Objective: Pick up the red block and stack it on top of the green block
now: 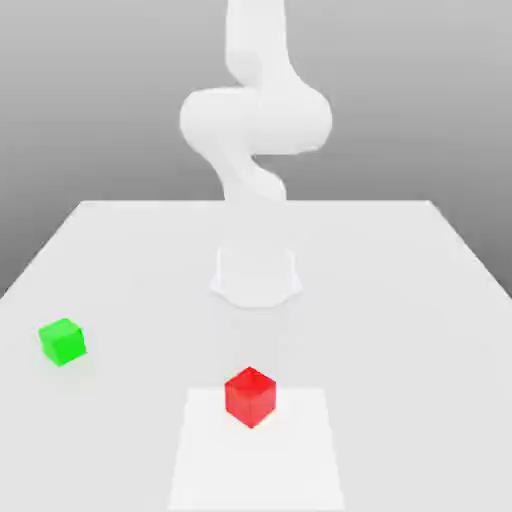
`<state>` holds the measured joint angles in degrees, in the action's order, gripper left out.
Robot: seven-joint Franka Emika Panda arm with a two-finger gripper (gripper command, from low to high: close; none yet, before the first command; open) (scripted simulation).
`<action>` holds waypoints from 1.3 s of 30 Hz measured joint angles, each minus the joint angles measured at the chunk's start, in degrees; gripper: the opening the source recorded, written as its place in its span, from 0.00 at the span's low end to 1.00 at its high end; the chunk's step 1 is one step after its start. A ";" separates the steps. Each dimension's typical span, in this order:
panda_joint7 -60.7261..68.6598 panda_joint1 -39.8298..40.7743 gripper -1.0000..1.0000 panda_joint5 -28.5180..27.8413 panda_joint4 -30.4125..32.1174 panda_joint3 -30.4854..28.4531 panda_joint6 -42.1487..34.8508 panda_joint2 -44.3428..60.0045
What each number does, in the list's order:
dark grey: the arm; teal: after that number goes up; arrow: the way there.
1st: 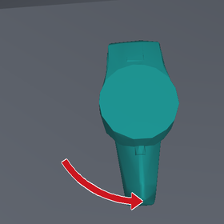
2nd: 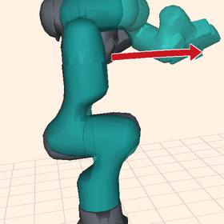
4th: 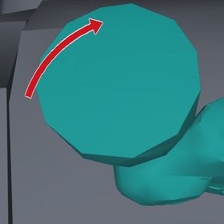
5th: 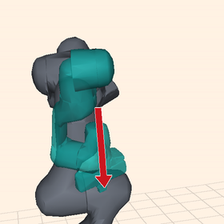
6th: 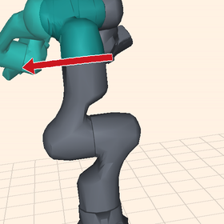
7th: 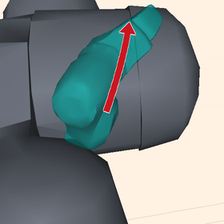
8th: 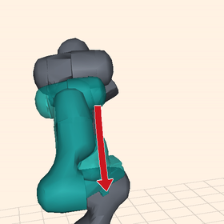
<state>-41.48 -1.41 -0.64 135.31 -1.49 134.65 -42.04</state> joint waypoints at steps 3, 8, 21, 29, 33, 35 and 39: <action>6.36 -1.91 0.50 -0.80 4.96 -2.17 4.10 5.57; 17.04 -4.80 0.50 -1.87 13.05 -5.68 10.79 14.68; 47.14 -9.06 0.50 3.81 29.38 -9.17 33.48 45.31; 51.46 -4.34 0.00 9.59 28.35 -3.14 39.82 53.03; 50.69 -4.90 0.00 8.48 28.57 -4.00 38.67 51.65; 48.35 -5.74 0.00 5.19 29.13 -5.71 35.63 48.01; 44.49 -4.39 0.00 -0.16 30.33 -6.01 28.78 39.88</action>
<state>3.01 -5.80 -0.80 165.64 -7.50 163.43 -2.16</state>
